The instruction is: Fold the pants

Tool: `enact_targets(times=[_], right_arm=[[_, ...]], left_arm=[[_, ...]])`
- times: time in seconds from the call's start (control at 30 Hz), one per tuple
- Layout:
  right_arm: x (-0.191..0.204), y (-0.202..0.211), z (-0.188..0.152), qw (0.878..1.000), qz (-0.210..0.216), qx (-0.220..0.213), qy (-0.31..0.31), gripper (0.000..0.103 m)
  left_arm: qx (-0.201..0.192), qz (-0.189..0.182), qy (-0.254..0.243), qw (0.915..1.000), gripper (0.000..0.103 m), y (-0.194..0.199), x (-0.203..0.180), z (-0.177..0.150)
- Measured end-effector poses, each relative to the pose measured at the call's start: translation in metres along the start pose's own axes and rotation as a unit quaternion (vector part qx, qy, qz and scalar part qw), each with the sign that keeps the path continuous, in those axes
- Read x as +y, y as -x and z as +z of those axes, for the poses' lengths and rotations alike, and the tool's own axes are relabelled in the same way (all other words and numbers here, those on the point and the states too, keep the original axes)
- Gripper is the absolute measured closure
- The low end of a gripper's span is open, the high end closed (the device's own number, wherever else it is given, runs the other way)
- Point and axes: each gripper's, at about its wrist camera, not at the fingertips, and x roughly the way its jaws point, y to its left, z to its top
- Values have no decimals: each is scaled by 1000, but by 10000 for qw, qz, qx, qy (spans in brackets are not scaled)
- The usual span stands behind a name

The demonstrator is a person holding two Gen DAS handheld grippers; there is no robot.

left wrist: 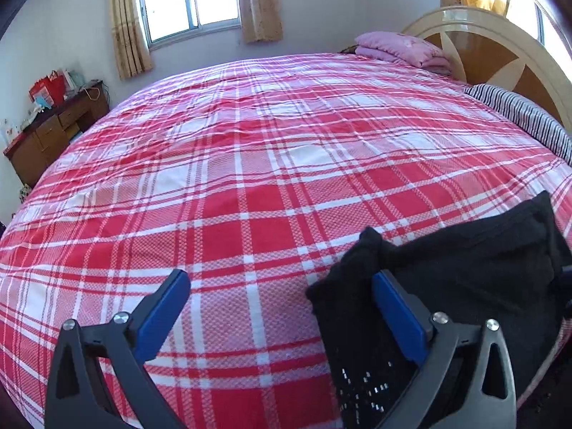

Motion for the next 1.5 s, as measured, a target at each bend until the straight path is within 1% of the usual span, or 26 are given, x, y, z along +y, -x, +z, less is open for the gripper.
enact_targets(times=[0.03, 0.1, 0.17, 0.23, 0.3, 0.4, 0.53, 0.6, 0.7, 0.77, 0.9, 1.0, 1.1, 1.2, 1.23, 1.27, 1.3, 1.33, 1.37, 1.4, 1.43, 1.47, 1.5], right_arm=[[-3, 8, 1, 9999, -42, -124, -39, 45], [-13, 19, 2, 9993, -35, -325, -190, 45], [-27, 27, 1, 9976, -106, -490, -479, 44], [-44, 30, 1, 9944, -305, -585, -830, 44], [-59, 27, 0, 9903, -459, -553, -1187, 44], [-77, 19, -6, 9860, -391, -451, -1557, 44], [-82, 6, -9, 9847, -104, -319, -1709, 44], [-80, 1, -10, 9856, -108, -324, -1657, 44], [-78, -1, -11, 9865, -124, -364, -1590, 44], [-80, -3, -12, 9856, -96, -432, -1631, 44], [-78, -7, -11, 9868, -149, -523, -1525, 44], [-85, -2, -11, 9836, -9, -539, -1719, 46], [-89, -3, -10, 9825, 75, -450, -1804, 46], [-86, -5, -11, 9836, -35, -430, -1751, 51], [-86, -5, -11, 9833, -17, -438, -1764, 54], [-87, -5, -11, 9830, 11, -444, -1779, 56], [-88, -5, -12, 9825, 58, -456, -1805, 60], [-89, -6, -13, 9820, 96, -463, -1830, 65], [-90, -6, -14, 9810, 171, -480, -1873, 67], [-90, -5, -14, 9803, 231, -498, -1898, 70], [-90, -5, -15, 9800, 274, -521, -1901, 73], [-89, -4, -15, 9799, 307, -563, -1888, 74], [-87, -2, -14, 9803, 323, -595, -1857, 76]], left_arm=[[42, -85, 44, 9999, 0, 5, 2, -1], [93, -279, 34, 9996, 0, 14, 0, -3], [82, -283, -67, 9995, 0, 21, -2, -6], [48, -319, -150, 9994, 0, 27, -6, -9], [57, -417, -140, 9990, 0, 27, -10, -12], [207, -662, -86, 9976, 0, 19, -18, -16], [247, -876, 12, 9958, 0, 13, -27, -21], [327, -1142, 147, 9928, 0, 7, -28, -24], [403, -1376, 364, 9890, 0, 0, -26, -27], [317, -1416, 386, 9887, 0, 1, -26, -27], [275, -1440, 361, 9885, 0, -2, -28, -25], [272, -1475, 312, 9882, 0, -2, -28, -25], [273, -1577, 276, 9867, 0, -3, -25, -25], [273, -1659, 324, 9852, 0, -3, -23, -24], [254, -1678, 333, 9849, 5, -3, -23, -24], [230, -1721, 329, 9843, 12, -2, -23, -23], [227, -1803, 322, 9828, 16, -1, -23, -23], [235, -1874, 317, 9815, 24, -1, -23, -23], [256, -1955, 321, 9798, 28, 0, -24, -22], [268, -1978, 330, 9793, 30, 0, -24, -22], [282, -2024, 348, 9783, 35, 0, -23, -22], [292, -2073, 371, 9771, 43, 0, -22, -22], [306, -2146, 417, 9753, 47, 1, -20, -22]])
